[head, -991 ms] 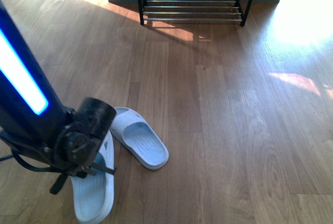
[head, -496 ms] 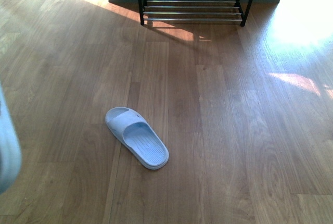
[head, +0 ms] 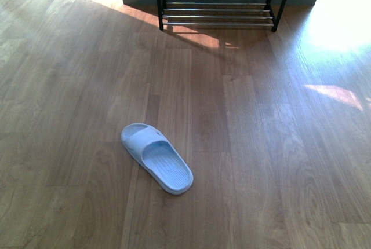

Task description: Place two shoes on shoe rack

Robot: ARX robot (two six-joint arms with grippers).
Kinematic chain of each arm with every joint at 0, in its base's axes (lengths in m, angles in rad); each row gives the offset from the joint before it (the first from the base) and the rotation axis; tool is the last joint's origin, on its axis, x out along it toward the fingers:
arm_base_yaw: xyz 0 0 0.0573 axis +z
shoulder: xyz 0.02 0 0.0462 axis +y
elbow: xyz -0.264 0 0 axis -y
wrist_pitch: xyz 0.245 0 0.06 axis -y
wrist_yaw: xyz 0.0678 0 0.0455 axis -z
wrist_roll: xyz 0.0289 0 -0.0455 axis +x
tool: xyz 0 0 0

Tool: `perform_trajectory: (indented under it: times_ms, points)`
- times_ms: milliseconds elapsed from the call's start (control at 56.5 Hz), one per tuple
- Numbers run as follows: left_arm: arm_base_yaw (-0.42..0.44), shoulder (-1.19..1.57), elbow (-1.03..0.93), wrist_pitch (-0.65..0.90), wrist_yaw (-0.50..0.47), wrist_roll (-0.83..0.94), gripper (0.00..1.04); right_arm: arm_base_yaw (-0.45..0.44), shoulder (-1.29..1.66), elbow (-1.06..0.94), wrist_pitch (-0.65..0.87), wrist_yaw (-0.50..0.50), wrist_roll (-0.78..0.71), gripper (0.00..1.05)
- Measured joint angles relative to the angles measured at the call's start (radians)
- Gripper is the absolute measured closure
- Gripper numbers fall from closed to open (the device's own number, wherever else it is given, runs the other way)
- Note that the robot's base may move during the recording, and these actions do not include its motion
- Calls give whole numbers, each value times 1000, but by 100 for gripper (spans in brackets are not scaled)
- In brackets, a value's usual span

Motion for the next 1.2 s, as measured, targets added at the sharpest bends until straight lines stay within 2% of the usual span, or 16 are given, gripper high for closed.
perform_trajectory:
  times_ms: [1204]
  points:
    - [2,-1,0,-1,-6,-7,103,0,1,0,0,-6,0,9]
